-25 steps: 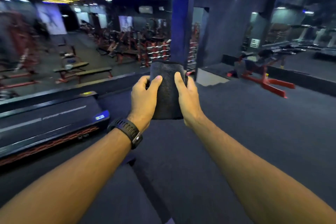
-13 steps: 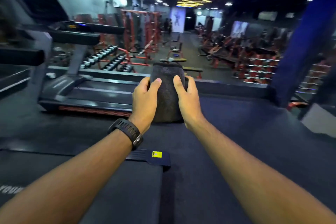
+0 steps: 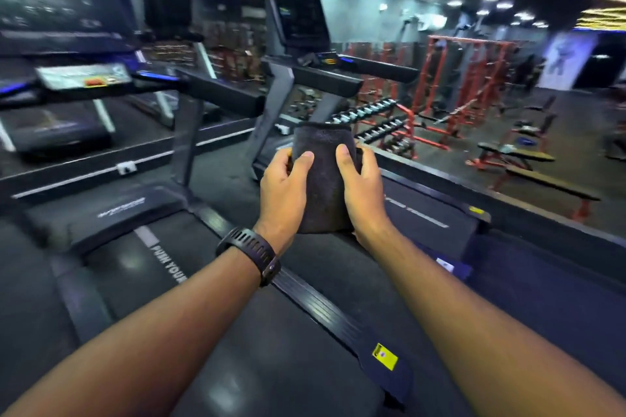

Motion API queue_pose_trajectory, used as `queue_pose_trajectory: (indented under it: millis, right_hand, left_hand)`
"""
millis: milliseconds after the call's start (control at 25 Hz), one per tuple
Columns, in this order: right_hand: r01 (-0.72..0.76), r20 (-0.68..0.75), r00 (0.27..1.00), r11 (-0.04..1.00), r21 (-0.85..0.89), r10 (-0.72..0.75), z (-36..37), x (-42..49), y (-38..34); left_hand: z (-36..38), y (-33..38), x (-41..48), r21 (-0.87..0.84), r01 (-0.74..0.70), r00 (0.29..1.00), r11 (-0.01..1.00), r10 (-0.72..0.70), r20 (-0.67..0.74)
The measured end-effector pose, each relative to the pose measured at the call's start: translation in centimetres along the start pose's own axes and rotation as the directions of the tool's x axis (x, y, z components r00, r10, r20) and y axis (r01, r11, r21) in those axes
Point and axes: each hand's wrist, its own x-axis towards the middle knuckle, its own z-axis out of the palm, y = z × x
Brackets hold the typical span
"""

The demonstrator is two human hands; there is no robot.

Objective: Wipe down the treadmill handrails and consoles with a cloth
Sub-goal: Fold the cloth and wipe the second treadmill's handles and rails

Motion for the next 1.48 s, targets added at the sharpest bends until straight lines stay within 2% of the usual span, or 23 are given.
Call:
queue_pose_trajectory:
  millis: [160, 400, 520, 680, 800, 960, 1200, 1480]
  right_hand:
    - [0.009, 0.161, 0.987, 0.999, 0.045, -0.016, 4.3, 5.7, 2.1]
    - [0.102, 0.368, 0.922, 0.992, 0.069, -0.120, 10.4, 14.3, 5.7]
    - [0.067, 0.455, 0.884, 0.992, 0.111, -0.110, 12.7, 17.6, 6.6]
    - [0.060, 0.533, 0.837, 0.988, 0.139, -0.126, 17.3, 21.5, 7.0]
    - [0.059, 0.566, 0.813, 0.986, 0.153, -0.137, 21.6, 24.6, 7.9]
    - [0.041, 0.555, 0.823, 0.986, 0.160, -0.125, 30.5, 29.8, 9.1]
    - [-0.007, 0.530, 0.846, 0.994, 0.105, -0.050, 44.0, 38.0, 2.1]
    - [-0.071, 0.549, 0.835, 0.997, 0.027, 0.044, 53.3, 46.4, -2.8]
  left_hand:
    - [-1.6, -1.6, 4.8, 0.107, -0.021, 0.987, 0.994, 0.037, -0.156]
    - [-2.5, -5.1, 11.4, 0.176, -0.028, 0.921, 0.984, 0.094, -0.378]
    - [-2.9, -5.6, 14.2, 0.213, 0.023, 0.890, 0.977, 0.077, -0.450]
    - [-4.9, -5.9, 18.9, 0.289, 0.038, 0.827, 0.957, 0.132, -0.546]
    - [-6.8, -6.7, 23.0, 0.314, 0.024, 0.802, 0.949, 0.169, -0.573]
    - [-12.1, -7.9, 31.5, 0.377, 0.014, 0.794, 0.926, 0.219, -0.567]
    - [-21.3, -2.1, 46.4, 0.413, 0.128, 0.810, 0.902, 0.145, -0.569]
    - [-26.2, 2.4, 58.7, 0.442, 0.233, 0.809, 0.867, 0.080, -0.582]
